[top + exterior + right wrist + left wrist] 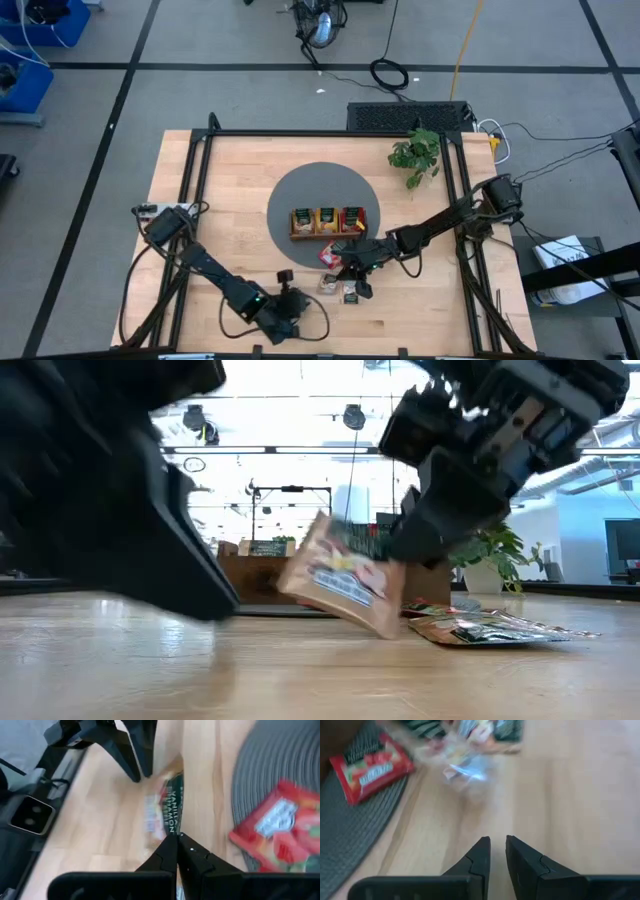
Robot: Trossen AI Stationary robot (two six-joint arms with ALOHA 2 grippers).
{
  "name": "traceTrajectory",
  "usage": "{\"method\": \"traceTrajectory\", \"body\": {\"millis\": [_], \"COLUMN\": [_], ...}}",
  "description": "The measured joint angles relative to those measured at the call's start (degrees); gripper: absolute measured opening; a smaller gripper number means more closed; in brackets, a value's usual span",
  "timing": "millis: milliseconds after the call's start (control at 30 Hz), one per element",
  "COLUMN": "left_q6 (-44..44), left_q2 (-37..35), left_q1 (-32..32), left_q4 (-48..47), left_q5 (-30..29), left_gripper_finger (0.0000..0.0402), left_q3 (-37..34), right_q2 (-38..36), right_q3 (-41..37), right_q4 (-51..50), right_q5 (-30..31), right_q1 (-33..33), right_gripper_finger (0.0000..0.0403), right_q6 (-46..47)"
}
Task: Pick & Place Tea
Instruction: Put the brown tea bag into the left section of the wooden organizer
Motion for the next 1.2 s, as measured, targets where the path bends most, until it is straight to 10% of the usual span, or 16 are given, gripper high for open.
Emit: {"method": "traceTrajectory", "body": {"millis": [300,633,1200], "left_q6": [0.1,-10.9,-12.4], "left_q2": [-3.9,-3.9,-4.0], "left_q1": [-5.8,-9.1,-12.1], "left_q4": [-5.6,-15.0,-15.8], "left_q5": [-7.0,-13.3,-18.1], "left_gripper_finger": [0.0067,0.0067,0.0067], "left_q3": [0.2,0.3,0.3], "right_q2": [-7.9,-6.8,4.2], "right_q3": [2.5,24.5,25.9], "right_q4": [-5.8,-34.0,-32.6], "right_q5": [0.4,13.6,15.0], "right_q1": [-1.6,-7.0,-16.7], "right_gripper_finger": [0.0000,0.0000,0.0000], "right_q6": [-7.7,-27.6,-35.9]}}
